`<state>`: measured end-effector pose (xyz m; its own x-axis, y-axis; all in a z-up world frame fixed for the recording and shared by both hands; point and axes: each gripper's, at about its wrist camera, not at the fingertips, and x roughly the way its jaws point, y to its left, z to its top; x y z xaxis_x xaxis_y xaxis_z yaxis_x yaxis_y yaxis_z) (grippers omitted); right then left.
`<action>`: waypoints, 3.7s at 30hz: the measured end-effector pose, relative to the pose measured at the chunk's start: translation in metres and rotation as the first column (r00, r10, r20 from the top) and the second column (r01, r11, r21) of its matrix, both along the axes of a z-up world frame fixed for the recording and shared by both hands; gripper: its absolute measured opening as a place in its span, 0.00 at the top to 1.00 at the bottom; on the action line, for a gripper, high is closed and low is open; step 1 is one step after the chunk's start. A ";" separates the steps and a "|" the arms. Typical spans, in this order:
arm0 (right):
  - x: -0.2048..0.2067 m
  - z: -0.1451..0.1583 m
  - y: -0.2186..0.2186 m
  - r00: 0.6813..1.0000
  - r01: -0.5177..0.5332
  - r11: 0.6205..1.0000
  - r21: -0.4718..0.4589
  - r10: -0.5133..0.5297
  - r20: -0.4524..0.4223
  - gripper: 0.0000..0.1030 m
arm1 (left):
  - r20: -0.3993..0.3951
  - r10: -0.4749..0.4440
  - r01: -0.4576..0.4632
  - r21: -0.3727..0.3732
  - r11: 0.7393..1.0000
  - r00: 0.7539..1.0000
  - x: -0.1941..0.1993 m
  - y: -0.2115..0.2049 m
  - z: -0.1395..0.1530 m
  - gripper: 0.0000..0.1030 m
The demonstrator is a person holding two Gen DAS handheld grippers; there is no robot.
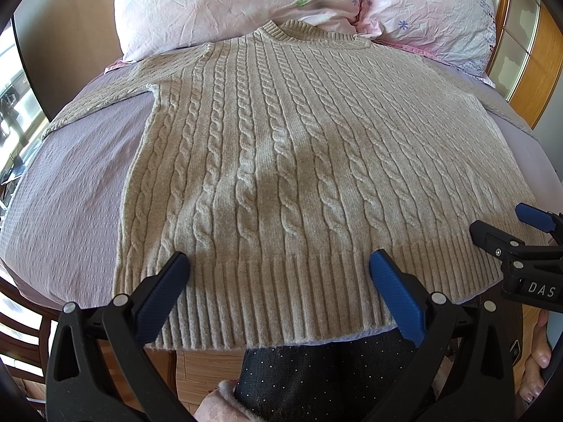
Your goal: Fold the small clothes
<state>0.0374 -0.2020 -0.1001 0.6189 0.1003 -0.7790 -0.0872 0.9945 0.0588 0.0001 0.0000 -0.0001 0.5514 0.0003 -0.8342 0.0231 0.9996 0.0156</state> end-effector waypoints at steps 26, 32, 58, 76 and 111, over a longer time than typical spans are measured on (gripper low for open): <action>0.026 0.027 -0.081 0.995 0.007 0.979 0.203 -0.028 0.097 0.01 | -0.024 0.001 -0.002 -0.022 1.000 1.000 0.013 0.002 0.009 0.02; 0.089 0.041 -0.249 0.894 0.397 0.838 0.375 -0.445 0.048 0.18 | 0.116 0.024 -0.017 -0.061 0.998 0.993 0.032 0.008 0.033 0.02; 0.155 0.108 -0.301 0.824 0.221 0.733 0.643 -0.493 0.279 0.92 | 0.202 0.247 -0.172 -0.331 0.928 0.948 0.112 0.150 0.049 0.02; 0.203 0.130 0.022 0.930 -0.331 0.858 0.394 0.226 0.288 0.23 | -0.020 0.618 -0.554 -0.465 0.690 0.786 0.184 0.333 0.016 0.27; 0.245 0.063 -0.111 0.999 -0.039 0.762 0.646 0.028 0.028 0.42 | 0.102 -0.194 0.210 -0.180 0.961 0.976 0.185 0.025 0.082 0.60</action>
